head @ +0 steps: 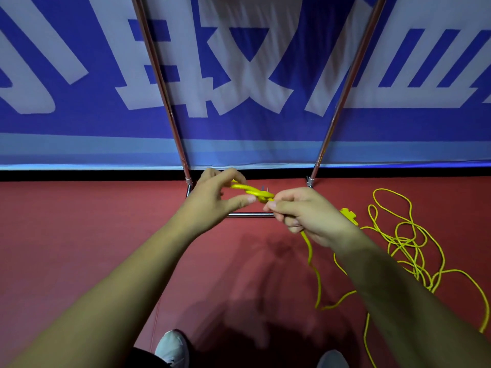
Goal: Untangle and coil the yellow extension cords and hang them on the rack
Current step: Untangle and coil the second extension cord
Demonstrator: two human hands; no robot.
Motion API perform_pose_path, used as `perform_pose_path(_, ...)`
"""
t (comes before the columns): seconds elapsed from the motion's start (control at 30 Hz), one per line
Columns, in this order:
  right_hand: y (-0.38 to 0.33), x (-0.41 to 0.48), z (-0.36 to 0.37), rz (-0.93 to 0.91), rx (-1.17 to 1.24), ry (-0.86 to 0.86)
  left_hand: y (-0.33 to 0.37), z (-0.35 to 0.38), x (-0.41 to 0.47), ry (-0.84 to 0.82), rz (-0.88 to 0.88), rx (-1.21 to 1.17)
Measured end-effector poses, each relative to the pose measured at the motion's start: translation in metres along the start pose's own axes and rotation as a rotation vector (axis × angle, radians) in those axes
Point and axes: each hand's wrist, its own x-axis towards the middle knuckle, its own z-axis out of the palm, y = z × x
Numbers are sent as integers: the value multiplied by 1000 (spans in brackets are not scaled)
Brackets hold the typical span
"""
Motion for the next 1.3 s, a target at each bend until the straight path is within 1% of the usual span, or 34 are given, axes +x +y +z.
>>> perform_pose_path(0.07,-1,-2,1,-3,-86,-6,0,-1,1,39,53,32)
perform_pose_path(0.1,-2,-3,1,-4,-117,-5,1,-1,2,1,88,45)
perform_pose_path(0.17,-3,-5,0,-6,-139,-20,7,-1,0,-163,108,-28)
perform_pose_path(0.23,-6,-6,-2,-14,-170,-46,12,1,-4,-269,105,-9)
perform_pose_path(0.27,-6,-7,-2,-21,-189,-52,13,3,-5,-275,122,26)
perform_pose_path(0.33,-7,-7,-3,-35,-198,-47,16,6,-4,-244,112,-26)
perform_pose_path(0.47,-7,-5,-5,-53,-198,-52,26,9,-2,-149,-87,-401)
perform_pose_path(0.57,-4,-6,-7,-38,-283,-81,25,5,6,29,-270,-604)
perform_pose_path(0.6,-2,-6,-8,-29,-288,-89,21,2,9,84,-341,-633)
perform_pose_path(0.67,-1,-6,-11,-29,-294,-60,11,-1,12,114,-448,-592)
perform_pose_path(0.77,-3,-5,-14,-47,-220,63,4,3,10,28,-517,-434)
perform_pose_path(0.83,-3,-3,-17,-43,-110,140,2,5,11,-24,-505,-344)
perform_pose_path(0.9,-3,-2,-22,-37,-22,227,-1,1,14,-1,-485,-256)
perform_pose_path(0.97,-3,-1,-27,-35,18,321,-7,-3,15,-4,-426,-120)
perform_pose_path(1.03,-2,0,-30,-39,9,380,-14,-2,12,-69,-345,8)
perform_pose_path(1.07,1,1,-31,-41,-25,381,-18,0,10,-99,-292,90)
perform_pose_path(1.13,7,2,-29,-39,-200,339,-23,3,7,-124,-143,211)
perform_pose_path(1.2,10,4,-26,-26,-382,299,-20,3,7,-96,-27,172)
perform_pose_path(1.23,11,5,-24,-26,-419,275,-15,3,7,-63,2,128)
perform_pose_path(1.3,12,6,-22,-67,-453,201,-4,2,6,24,-23,47)
